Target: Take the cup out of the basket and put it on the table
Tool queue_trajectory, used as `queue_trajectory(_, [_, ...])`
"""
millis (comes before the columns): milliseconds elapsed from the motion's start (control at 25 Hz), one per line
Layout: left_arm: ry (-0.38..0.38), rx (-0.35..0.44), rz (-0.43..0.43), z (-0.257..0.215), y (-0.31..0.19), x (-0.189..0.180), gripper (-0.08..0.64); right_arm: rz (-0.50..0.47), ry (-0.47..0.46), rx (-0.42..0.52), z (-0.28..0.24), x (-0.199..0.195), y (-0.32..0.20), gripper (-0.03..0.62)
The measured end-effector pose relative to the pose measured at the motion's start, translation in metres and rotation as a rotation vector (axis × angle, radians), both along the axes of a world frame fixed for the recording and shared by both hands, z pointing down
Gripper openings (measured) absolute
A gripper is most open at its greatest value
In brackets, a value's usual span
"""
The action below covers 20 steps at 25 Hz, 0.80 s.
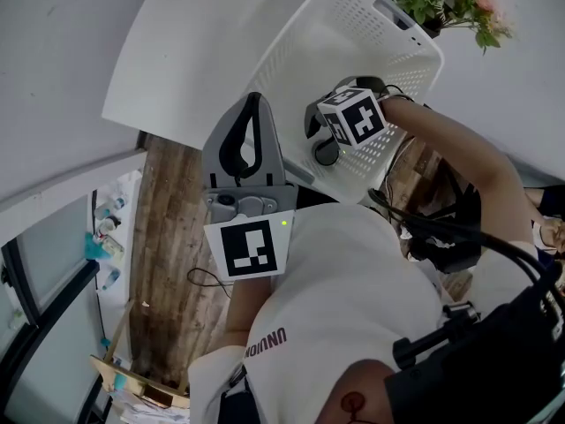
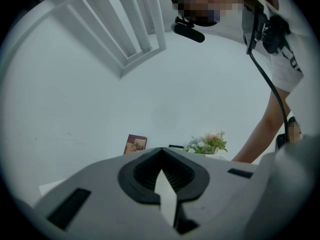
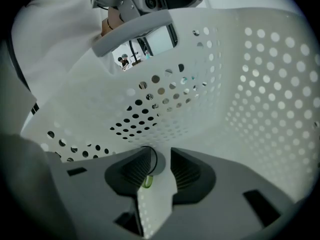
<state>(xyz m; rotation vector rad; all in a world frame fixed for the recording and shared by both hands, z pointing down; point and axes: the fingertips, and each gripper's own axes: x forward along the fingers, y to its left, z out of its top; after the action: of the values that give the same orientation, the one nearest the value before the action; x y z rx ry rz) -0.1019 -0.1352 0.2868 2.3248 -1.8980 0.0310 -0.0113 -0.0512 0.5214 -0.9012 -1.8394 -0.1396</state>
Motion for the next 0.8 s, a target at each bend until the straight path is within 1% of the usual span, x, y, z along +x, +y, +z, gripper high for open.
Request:
queue_trajectory(120, [-0.001, -0.001, -0.006, 0.000, 0.000, -0.002, 0.012, -0.018, 0.015, 0.001, 0.004, 0.002, 0.003, 0.135])
queue_trajectory(440, [-0.005, -0.001, -0.030, 0.000, -0.001, -0.011, 0.012, -0.029, 0.046, 0.001, 0.014, 0.006, 0.007, 0.135])
queue_trajectory(640, [-0.002, -0.005, -0.045, 0.002, -0.002, -0.014, 0.012, -0.050, 0.068, 0.017, 0.022, 0.011, 0.009, 0.135])
queue_trajectory(800, [-0.002, -0.002, -0.049, 0.002, -0.001, -0.015, 0.012, -0.048, 0.082, 0.023, 0.026, 0.013, 0.010, 0.135])
